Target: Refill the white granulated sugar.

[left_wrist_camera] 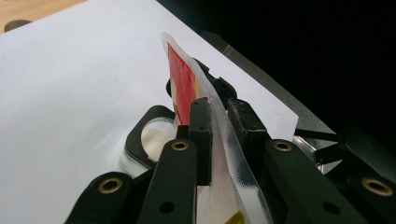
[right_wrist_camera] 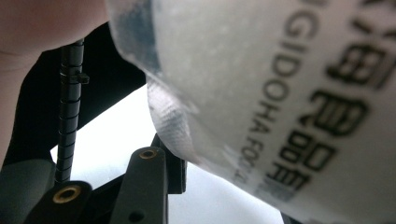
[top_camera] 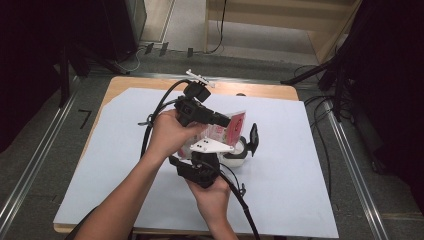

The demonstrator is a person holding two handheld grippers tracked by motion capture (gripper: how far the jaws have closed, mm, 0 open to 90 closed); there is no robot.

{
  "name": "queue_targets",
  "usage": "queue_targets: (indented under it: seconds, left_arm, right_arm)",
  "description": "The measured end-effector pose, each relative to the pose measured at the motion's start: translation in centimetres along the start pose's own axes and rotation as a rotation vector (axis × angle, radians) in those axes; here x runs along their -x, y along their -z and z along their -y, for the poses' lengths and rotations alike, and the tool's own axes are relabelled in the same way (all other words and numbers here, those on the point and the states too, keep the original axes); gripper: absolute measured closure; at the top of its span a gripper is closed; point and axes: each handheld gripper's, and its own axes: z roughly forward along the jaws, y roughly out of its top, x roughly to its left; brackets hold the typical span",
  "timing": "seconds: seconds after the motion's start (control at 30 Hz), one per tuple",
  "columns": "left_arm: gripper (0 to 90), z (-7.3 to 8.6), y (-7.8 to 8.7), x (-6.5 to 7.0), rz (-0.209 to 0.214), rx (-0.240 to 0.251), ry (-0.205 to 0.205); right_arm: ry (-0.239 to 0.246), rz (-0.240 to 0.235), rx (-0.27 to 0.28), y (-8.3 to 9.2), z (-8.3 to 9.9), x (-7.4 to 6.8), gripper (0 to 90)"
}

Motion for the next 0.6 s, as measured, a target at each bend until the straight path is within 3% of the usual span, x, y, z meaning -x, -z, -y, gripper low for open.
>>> queue_targets:
  seconds: [0.43, 0.6]
  left_arm:
    - [82.6, -0.35, -0.50, -0.14, -0.012, -0.012, -0.002]
    - [84.9, -0.36, -0.48, -0.04, -0.032, -0.014, -0.021]
  right_arm:
    - [0.001, 0.011, -0.016, -0.07, -0.13, 0.18, 64.5]
    - [-0.001, 0.008, -0.020, -0.30, -0.24, 0.40, 64.8]
